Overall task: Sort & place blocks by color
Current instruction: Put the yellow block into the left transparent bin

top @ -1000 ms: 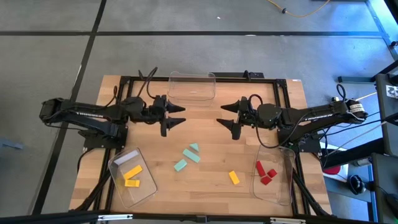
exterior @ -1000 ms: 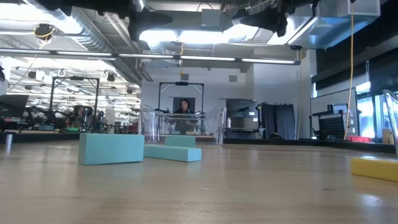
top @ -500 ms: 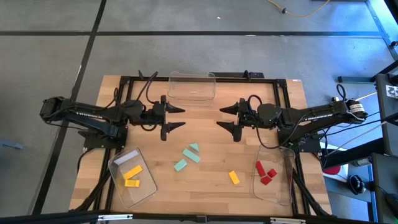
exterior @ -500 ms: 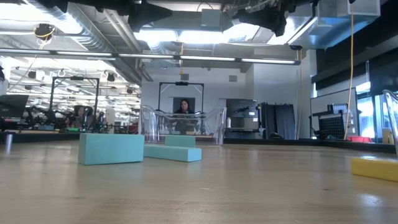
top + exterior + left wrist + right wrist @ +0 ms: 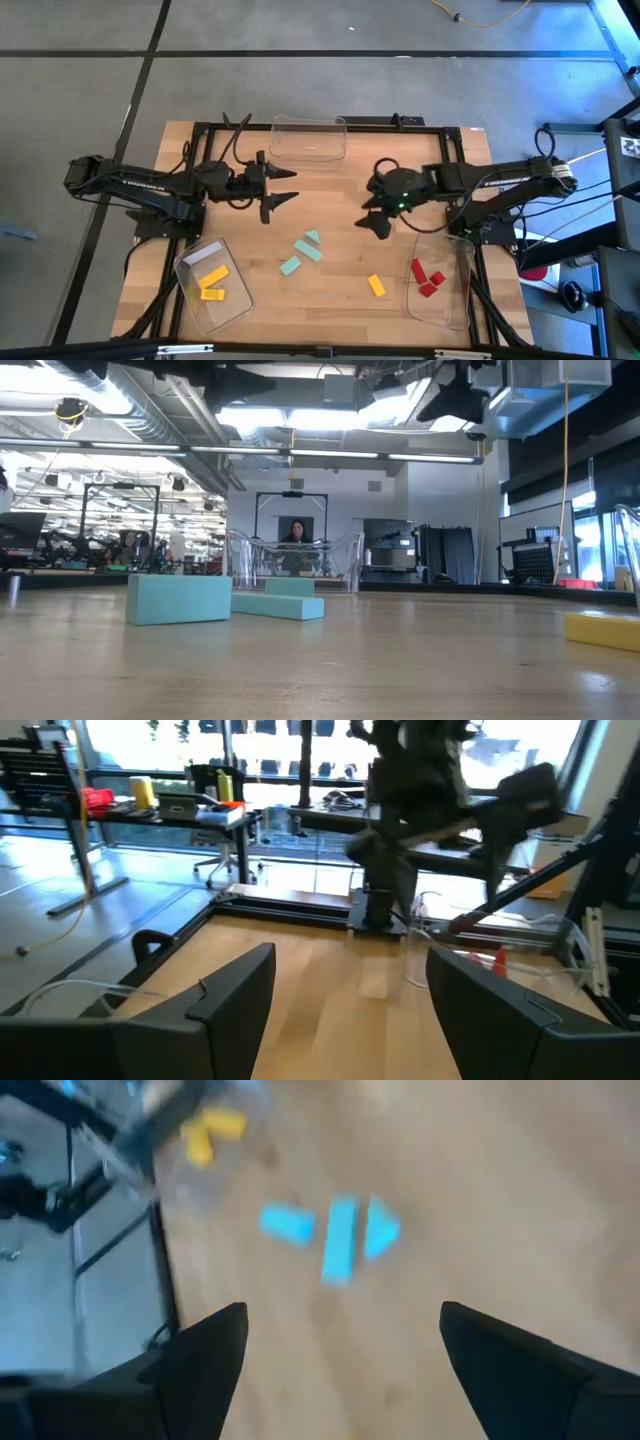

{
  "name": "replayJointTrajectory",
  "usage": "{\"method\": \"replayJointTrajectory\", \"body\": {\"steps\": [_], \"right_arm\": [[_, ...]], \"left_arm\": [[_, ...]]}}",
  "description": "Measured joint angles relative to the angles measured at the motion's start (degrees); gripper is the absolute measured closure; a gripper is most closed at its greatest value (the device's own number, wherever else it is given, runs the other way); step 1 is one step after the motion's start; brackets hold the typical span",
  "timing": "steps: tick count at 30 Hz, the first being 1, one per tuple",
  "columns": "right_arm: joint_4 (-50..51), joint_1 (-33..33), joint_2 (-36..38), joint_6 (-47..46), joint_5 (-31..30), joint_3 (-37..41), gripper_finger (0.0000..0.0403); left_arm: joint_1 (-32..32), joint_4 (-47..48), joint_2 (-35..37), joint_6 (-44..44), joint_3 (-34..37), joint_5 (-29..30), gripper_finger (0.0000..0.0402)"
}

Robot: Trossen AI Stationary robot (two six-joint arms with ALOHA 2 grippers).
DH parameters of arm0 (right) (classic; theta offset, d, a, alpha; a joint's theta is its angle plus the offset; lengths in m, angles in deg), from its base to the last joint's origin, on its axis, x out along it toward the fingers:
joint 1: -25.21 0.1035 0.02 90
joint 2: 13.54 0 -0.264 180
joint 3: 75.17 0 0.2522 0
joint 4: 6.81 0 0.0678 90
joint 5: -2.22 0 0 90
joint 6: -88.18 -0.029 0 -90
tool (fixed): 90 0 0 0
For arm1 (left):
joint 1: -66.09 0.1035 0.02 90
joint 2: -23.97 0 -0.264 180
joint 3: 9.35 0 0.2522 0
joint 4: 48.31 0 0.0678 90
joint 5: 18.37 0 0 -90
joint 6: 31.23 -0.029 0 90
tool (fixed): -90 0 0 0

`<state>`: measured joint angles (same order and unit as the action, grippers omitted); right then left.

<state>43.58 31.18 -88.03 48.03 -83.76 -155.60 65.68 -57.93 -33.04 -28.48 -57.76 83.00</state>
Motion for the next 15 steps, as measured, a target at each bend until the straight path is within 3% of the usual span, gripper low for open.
{"method": "replayJointTrajectory", "body": {"steps": [8,15], "right_arm": [[8.59,4.63,-9.16,-18.35,14.72,-2.41,0.0071],[12.97,13.67,-16.75,-31.41,15.31,-2.41,0.0071]], "left_arm": [[0.0,0.02,0.0,0.02,0.0,1.59,0.0151],[0.02,0.29,0.0,0.02,0.0,1.64,0.0151]]}}
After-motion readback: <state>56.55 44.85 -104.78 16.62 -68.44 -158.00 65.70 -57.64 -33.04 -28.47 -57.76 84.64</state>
